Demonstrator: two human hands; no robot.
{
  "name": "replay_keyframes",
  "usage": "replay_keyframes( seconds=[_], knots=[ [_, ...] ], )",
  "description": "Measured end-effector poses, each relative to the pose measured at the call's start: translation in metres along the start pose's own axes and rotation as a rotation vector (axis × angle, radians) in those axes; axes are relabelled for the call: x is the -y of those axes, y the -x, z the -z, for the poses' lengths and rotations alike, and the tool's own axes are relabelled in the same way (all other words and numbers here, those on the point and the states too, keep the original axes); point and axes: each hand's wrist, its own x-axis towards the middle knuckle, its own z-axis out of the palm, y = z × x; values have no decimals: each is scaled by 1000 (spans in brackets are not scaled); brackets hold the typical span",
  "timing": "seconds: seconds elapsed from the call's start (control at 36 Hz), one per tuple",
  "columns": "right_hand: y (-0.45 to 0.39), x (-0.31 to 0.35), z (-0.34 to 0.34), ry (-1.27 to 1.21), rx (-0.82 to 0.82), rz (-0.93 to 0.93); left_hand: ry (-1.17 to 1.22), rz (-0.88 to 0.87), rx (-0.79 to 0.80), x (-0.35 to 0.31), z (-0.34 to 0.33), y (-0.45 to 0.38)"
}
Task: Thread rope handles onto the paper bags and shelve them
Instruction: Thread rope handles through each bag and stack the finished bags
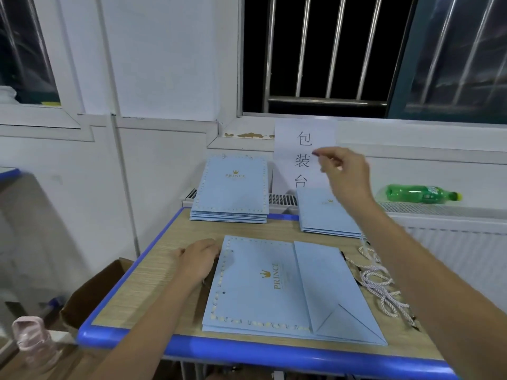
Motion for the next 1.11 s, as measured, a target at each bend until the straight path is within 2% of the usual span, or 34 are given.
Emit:
replay_keyframes(
  seconds=[0.11, 0.19, 0.25, 0.56, 0.78, 1.11],
  knots=[
    [44, -27, -56, -19, 329, -133, 129, 69, 14, -1, 1, 0],
    [72, -42, -93, -3, 484, -173, 282, 122, 62, -1, 2, 0],
    [87, -46, -111, 17, 538, -140, 293, 121, 76, -1, 4, 1],
    [107, -46, -129, 110, 527, -24, 343, 51, 88, -10, 7, 8],
    [102, -40, -128, 187, 570, 49, 226, -57, 135, 2, 10, 4],
    [104, -41, -130, 109, 534, 28, 240, -121, 168, 4, 11, 4]
  ],
)
